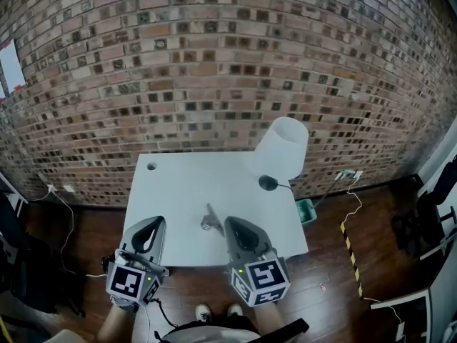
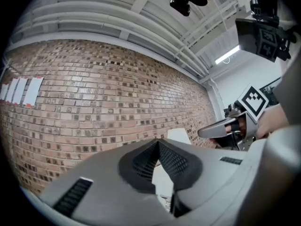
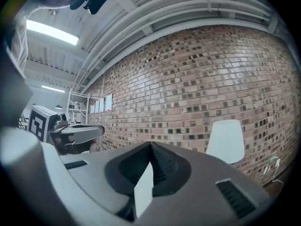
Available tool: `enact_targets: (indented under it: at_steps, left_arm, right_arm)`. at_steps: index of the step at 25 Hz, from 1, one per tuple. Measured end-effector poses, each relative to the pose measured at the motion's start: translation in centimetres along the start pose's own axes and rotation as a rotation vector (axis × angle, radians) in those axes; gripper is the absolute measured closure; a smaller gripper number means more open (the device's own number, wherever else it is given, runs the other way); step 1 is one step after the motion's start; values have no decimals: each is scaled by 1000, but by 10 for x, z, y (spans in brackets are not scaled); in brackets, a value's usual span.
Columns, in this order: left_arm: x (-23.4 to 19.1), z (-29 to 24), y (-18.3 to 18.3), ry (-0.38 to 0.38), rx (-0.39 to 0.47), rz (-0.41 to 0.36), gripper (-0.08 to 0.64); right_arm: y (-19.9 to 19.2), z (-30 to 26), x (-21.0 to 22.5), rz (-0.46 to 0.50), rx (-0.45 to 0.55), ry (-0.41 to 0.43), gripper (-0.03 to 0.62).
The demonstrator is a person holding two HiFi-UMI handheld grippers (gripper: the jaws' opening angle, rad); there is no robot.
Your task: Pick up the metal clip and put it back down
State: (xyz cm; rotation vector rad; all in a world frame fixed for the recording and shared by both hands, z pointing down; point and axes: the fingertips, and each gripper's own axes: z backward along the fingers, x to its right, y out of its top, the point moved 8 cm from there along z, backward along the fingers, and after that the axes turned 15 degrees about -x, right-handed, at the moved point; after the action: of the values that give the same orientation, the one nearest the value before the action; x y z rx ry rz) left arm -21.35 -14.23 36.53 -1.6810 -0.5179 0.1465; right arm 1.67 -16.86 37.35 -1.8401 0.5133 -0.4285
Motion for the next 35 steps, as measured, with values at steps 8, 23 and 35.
enact_targets:
  at_steps: [8, 23, 35]
  left_arm:
    - [50, 38, 0, -103, -55, -6, 546]
    - [247, 175, -22, -93, -106, 23, 546]
    - [375, 302, -14, -55, -82, -41, 546]
  right_arm:
    - [-23, 50, -20, -17, -26, -9, 609]
    - [-126, 268, -31, -57, -17, 20, 609]
    - [-182, 437, -63, -77, -12, 67, 609]
